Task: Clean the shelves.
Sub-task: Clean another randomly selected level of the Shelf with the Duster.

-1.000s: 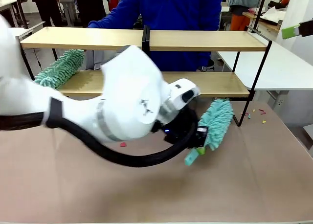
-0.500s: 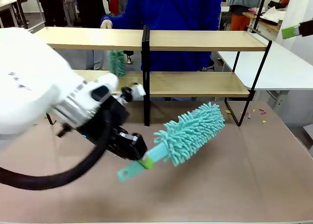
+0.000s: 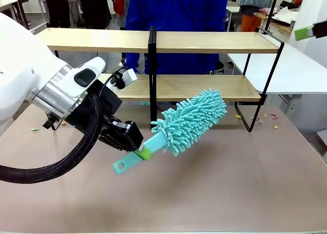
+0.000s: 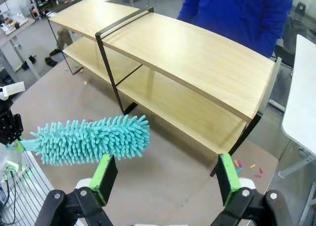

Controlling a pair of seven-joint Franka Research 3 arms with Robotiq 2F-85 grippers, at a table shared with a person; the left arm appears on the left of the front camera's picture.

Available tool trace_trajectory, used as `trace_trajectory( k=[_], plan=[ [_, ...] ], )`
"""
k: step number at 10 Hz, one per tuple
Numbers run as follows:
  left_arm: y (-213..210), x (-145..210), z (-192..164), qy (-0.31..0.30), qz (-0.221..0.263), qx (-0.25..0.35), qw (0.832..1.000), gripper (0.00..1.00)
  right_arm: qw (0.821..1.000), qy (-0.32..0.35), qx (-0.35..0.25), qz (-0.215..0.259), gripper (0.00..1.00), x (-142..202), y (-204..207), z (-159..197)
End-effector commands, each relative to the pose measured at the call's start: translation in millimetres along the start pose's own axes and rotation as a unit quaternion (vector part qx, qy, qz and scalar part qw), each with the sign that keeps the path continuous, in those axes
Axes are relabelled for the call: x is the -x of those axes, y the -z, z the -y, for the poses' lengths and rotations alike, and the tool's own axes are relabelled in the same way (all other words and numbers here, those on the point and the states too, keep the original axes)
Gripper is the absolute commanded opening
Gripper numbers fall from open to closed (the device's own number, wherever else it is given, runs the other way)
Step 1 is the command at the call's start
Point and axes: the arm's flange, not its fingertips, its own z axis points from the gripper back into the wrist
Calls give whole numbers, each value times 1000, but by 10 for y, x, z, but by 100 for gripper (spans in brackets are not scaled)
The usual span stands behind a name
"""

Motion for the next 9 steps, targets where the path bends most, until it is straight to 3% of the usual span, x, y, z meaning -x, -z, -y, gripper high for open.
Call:
trace_trajectory(
  k=[1,3,5,6,7,9],
  plan=[
    [35,2,31,0,-2,10,1000,13,1000,-2,-3,1,100,9,11,1],
    [22,8,12,2,-3,0,1000,13,1000,-2,-3,1,100,9,11,1],
    [96,-144,6,12,-12,33,999,13,1000,-2,-3,1,100,9,11,1],
    [294,-357,13,0,-18,14,1000,13,1000,-2,-3,1,100,9,11,1],
    [499,-580,7,-27,-56,21,998,13,1000,-2,-3,1,100,9,11,1],
    [960,-992,64,-70,-44,-42,996,13,1000,-2,-3,1,100,9,11,1]
  ],
)
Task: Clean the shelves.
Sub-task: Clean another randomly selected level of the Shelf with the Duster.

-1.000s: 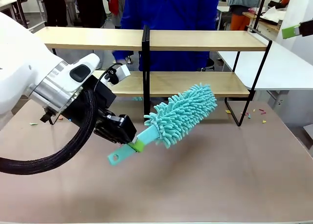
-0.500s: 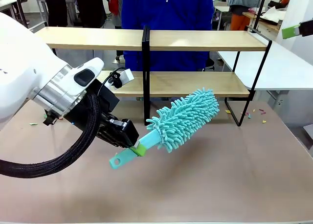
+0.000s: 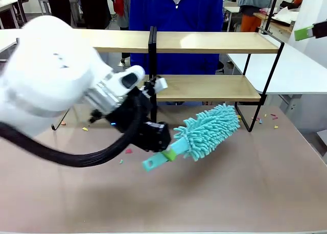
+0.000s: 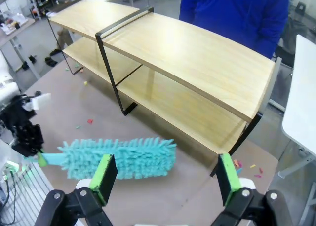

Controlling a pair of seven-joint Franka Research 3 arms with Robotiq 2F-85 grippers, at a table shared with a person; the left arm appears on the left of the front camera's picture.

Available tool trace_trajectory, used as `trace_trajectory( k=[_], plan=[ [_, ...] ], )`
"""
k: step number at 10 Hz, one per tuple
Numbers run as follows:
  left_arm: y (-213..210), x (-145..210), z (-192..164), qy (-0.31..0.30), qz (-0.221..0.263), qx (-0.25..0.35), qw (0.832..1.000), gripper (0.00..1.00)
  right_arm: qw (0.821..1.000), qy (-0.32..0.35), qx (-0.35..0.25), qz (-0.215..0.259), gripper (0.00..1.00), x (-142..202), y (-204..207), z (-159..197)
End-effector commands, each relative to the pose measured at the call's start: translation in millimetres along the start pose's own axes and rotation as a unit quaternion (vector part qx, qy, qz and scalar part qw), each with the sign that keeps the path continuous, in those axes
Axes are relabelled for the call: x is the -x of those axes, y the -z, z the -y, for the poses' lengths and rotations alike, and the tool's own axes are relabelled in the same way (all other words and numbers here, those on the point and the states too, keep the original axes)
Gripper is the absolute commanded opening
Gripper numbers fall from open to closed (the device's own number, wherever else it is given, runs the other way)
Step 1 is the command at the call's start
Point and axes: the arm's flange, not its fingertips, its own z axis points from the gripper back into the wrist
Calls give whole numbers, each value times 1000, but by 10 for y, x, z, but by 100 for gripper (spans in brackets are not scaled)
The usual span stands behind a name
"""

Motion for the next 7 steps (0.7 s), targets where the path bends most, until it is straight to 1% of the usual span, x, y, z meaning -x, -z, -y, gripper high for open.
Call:
trace_trajectory(
  k=[1,2,3,4,5,6,7],
  plan=[
    [401,-598,132,-50,14,-72,996,13,1000,-2,-3,1,100,9,11,3],
    [536,-703,126,-69,25,-89,993,13,1000,-2,-3,1,100,9,11,3],
    [480,-686,131,-89,38,-108,989,13,1000,-2,-3,1,100,9,11,3],
    [440,-483,36,-41,21,-48,998,13,1000,-2,-3,1,100,9,11,3],
    [440,-483,36,-41,21,-48,998,13,1000,-2,-3,1,100,9,11,3],
    [578,-643,9,-63,33,-75,995,13,1000,-2,-3,1,100,9,11,3],
    [636,-673,-11,-87,55,-98,990,13,1000,-2,-3,1,100,9,11,3]
  ],
)
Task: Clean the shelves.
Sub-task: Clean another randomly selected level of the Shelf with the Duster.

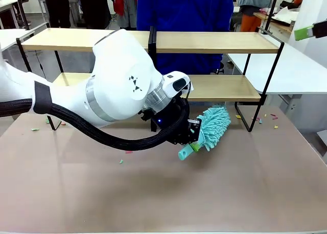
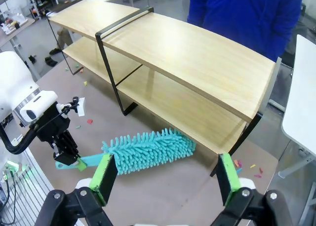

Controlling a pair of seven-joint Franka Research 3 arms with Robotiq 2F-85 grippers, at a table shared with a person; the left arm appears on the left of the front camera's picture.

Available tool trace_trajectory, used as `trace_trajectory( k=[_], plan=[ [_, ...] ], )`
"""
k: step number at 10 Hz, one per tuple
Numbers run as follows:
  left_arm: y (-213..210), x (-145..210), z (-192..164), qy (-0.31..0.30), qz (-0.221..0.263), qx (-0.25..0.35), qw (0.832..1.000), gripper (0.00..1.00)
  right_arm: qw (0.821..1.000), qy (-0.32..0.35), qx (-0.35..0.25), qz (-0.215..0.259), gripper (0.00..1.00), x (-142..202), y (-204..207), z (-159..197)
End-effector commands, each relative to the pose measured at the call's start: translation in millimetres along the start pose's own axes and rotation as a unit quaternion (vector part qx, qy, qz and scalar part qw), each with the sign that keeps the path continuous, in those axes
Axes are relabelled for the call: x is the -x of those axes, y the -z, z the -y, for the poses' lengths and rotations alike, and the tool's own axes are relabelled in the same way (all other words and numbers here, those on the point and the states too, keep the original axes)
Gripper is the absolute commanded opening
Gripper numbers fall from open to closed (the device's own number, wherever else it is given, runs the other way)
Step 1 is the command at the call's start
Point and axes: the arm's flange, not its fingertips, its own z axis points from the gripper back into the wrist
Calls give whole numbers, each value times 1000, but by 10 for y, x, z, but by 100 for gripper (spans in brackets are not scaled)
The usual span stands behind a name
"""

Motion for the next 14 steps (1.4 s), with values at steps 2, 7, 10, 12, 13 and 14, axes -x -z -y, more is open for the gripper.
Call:
trace_trajectory(
  k=[2,7,10,12,13,14],
  plan=[
    [219,-157,65,-61,56,-54,995,13,1000,-2,-3,1,100,9,11,3],
    [754,-664,218,-58,87,-59,993,13,1000,-2,-3,1,100,9,11,3],
    [1010,-818,466,-34,62,-57,996,13,1000,-2,-3,1,100,9,11,3],
    [1019,-777,539,-20,38,-40,998,13,1000,-2,-3,1,100,9,11,3],
    [1007,-750,573,-12,18,-27,999,13,1000,-2,-3,1,100,9,11,3],
    [1008,-741,603,-8,21,-22,1000,13,1000,-2,-3,1,100,9,11,3]
  ],
)
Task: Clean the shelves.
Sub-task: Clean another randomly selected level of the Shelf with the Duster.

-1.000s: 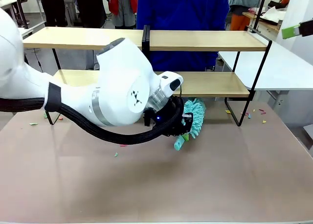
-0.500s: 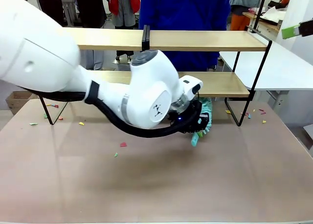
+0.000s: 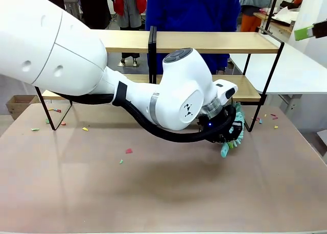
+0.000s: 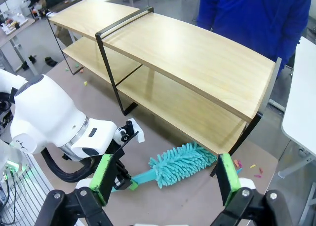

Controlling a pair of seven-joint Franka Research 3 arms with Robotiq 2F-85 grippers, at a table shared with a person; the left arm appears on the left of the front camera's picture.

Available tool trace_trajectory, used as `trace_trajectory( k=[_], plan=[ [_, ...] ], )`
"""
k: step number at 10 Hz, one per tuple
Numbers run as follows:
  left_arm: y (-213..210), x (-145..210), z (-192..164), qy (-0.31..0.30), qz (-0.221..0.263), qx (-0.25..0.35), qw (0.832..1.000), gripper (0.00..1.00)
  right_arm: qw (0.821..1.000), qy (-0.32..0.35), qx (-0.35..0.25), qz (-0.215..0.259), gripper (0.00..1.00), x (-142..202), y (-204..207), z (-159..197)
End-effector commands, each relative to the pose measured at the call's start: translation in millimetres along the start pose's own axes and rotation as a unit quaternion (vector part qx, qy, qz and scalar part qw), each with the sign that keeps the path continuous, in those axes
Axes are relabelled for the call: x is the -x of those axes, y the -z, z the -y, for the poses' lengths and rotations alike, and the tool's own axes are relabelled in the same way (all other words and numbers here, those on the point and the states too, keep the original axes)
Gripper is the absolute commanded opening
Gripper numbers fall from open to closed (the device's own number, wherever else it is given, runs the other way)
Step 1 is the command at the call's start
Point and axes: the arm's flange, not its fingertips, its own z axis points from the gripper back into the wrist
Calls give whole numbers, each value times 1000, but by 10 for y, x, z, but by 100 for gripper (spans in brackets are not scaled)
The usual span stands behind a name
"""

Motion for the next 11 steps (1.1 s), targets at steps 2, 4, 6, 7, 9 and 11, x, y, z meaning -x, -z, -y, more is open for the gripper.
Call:
trace_trajectory(
  k=[2,4,6,7,9,11],
  plan=[
    [-1,-99,-15,0,8,45,999,13,1000,-2,-3,1,100,9,11,2],
    [38,-164,-46,-12,56,73,996,13,1000,-2,-3,1,100,9,11,2],
    [34,-157,-52,3,80,98,992,13,1000,-2,-3,1,100,9,11,2],
    [30,-154,-55,5,83,100,991,13,1000,-2,-3,1,100,9,11,2],
    [-1,-152,-78,4,73,114,991,13,1000,-2,-3,1,100,9,11,2],
    [-100,-91,-99,10,69,111,991,13,1000,-2,-3,1,100,9,11,2]
  ],
)
